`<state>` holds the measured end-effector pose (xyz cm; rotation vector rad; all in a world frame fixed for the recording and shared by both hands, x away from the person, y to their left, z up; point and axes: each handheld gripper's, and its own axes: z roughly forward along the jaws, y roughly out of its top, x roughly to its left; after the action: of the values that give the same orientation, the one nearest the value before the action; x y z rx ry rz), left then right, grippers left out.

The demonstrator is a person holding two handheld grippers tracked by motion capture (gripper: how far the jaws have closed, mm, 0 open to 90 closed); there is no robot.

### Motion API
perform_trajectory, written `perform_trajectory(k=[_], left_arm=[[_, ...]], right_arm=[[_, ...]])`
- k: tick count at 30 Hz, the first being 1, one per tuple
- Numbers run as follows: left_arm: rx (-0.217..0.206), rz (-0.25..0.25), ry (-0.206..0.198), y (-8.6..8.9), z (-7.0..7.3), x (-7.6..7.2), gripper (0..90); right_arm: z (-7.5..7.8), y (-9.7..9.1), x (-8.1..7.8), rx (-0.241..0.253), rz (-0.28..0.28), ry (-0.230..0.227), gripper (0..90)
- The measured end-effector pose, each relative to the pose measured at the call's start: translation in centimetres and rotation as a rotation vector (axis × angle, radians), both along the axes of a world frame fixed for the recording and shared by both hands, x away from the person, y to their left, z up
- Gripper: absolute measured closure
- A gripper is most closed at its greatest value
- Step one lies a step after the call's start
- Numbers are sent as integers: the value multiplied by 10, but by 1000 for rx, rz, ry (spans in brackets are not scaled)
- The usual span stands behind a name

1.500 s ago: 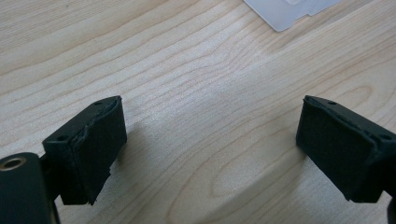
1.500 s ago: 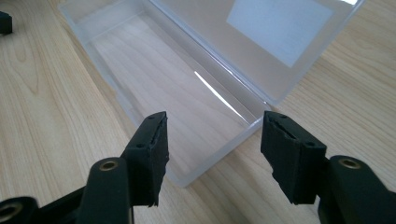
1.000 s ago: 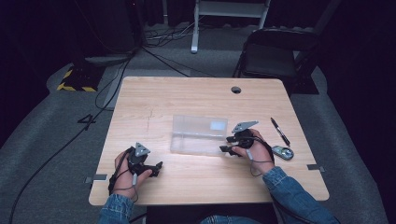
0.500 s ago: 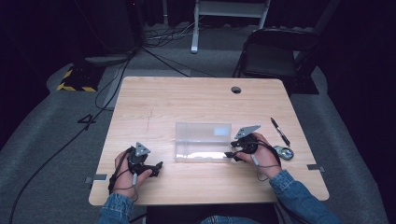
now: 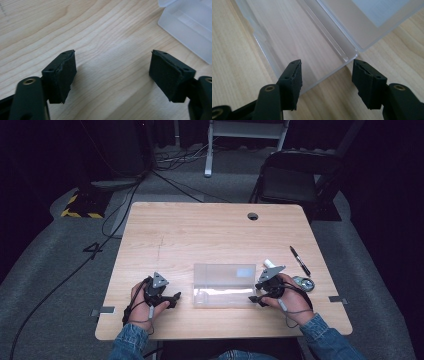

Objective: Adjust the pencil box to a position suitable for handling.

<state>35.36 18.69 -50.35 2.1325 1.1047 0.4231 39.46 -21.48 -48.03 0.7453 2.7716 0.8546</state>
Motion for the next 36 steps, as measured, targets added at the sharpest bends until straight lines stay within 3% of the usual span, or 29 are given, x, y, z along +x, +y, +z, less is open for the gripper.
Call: perform_trajectory(k=[4,9,12,14,20,26,31,36], left_arm=[[-55,-14,20,-6,3,-2,261],[-78,-61,-3,-21,11,-7,277],[-136,-77,-6,-31,16,-8,293],[-153,-99,-8,-37,17,-9,300],[-125,-174,28,-57,11,-7,367],[-29,-231,32,-69,5,-3,460],[-44,-241,26,-69,4,-2,507],[-24,-245,0,-71,3,-4,520]], right_arm=[[1,-4,-10,-10,-2,5,419],[1,-7,-20,-18,3,8,417],[1,-8,-22,-17,4,11,416],[1,-8,-23,-19,4,12,416],[1,-8,-23,-16,1,13,412],[0,-10,-23,-5,-9,16,398],[-1,-10,-24,2,-10,15,391],[1,-11,-24,5,-4,12,398]])
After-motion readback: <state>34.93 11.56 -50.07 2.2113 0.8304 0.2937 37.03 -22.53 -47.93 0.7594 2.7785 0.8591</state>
